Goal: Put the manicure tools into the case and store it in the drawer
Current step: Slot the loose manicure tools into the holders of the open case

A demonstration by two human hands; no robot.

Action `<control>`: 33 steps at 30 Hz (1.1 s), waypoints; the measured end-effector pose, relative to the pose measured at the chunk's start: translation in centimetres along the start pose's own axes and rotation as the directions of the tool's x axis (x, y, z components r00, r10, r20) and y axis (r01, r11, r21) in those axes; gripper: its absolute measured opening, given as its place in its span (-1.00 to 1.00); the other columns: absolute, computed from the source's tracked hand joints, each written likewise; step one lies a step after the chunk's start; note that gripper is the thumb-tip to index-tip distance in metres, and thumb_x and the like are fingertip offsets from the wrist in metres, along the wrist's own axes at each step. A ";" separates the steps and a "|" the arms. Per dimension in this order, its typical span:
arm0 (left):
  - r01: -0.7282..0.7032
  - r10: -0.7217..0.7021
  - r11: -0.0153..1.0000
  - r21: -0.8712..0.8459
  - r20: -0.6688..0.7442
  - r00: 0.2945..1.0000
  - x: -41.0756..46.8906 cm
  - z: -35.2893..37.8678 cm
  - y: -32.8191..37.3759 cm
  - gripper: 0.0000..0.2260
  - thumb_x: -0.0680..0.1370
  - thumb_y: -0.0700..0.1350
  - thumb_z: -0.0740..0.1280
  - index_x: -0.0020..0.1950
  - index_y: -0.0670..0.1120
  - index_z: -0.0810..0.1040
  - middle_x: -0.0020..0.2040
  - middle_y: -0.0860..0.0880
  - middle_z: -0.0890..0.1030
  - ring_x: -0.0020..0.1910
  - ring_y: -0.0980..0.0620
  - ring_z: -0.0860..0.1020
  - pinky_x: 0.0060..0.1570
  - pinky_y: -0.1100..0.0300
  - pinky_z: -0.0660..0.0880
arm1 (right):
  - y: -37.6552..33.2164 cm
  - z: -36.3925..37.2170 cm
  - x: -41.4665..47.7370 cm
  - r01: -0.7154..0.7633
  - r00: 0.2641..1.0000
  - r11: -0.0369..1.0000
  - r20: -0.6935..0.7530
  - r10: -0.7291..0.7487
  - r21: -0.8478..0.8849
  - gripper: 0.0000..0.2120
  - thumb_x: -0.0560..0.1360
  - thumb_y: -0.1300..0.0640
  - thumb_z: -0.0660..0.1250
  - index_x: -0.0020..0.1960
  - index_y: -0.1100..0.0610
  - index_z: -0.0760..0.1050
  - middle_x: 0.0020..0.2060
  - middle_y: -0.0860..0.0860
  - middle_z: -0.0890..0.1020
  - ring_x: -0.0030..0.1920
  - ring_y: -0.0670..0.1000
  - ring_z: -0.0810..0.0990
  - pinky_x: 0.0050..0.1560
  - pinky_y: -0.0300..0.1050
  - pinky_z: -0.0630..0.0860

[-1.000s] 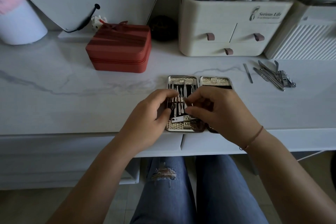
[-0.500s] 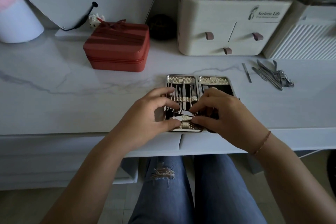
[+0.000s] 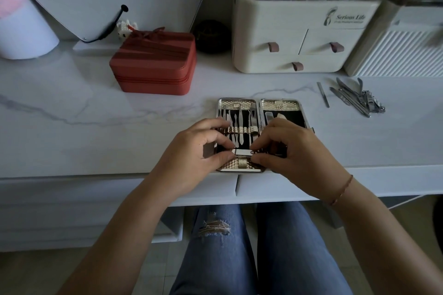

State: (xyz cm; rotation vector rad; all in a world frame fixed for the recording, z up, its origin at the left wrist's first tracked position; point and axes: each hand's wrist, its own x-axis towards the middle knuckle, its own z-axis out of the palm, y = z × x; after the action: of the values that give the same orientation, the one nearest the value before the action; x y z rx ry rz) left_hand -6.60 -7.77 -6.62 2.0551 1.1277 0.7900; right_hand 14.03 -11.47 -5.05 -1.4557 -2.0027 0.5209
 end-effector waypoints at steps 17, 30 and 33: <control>-0.070 0.058 0.991 0.115 0.107 0.993 -0.1 0.3 0.0 -0.44 0.24 0.41 0.33 0.16 0.20 0.49 0.35 0.36 0.29 0.32 0.40 0.27 0.22 0.42 0.20 | 10.6 -7.6 5.0 -0.607 0.754 0.773 -0.441 0.487 -0.184 -0.83 0.40 0.02 0.41 -0.15 0.13 0.60 -0.15 0.10 0.64 -0.15 0.05 0.51 -0.12 -0.13 0.39; 0.003 -0.004 1.000 0.012 0.049 0.999 0.2 0.1 0.4 -0.29 0.33 0.34 0.32 0.41 0.21 0.17 0.37 0.36 0.21 0.29 0.53 0.16 0.20 0.45 0.15 | 10.4 -7.7 7.6 -0.657 0.753 0.683 -0.300 0.585 -0.319 -0.76 0.34 0.20 0.29 -0.47 0.23 0.38 -0.49 0.14 0.39 -0.40 0.11 0.37 -0.40 -0.18 0.28; -0.006 0.006 0.998 0.067 0.006 1.000 1.6 -0.2 0.2 -0.30 0.34 0.31 0.30 0.42 0.13 0.21 0.40 0.25 0.24 0.36 0.34 0.19 0.24 0.43 0.13 | 9.9 -7.3 7.6 -0.618 0.786 0.691 -0.297 0.541 -0.375 -0.79 0.32 0.22 0.27 -0.45 0.29 0.44 -0.50 0.17 0.45 -0.32 0.16 0.45 -0.36 -0.14 0.37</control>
State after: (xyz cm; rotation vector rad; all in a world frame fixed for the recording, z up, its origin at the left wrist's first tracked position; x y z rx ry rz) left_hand -5.91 -6.37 -6.04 2.1157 1.1598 0.7586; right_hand 24.31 -1.33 -4.03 -2.3808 -1.5506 0.1565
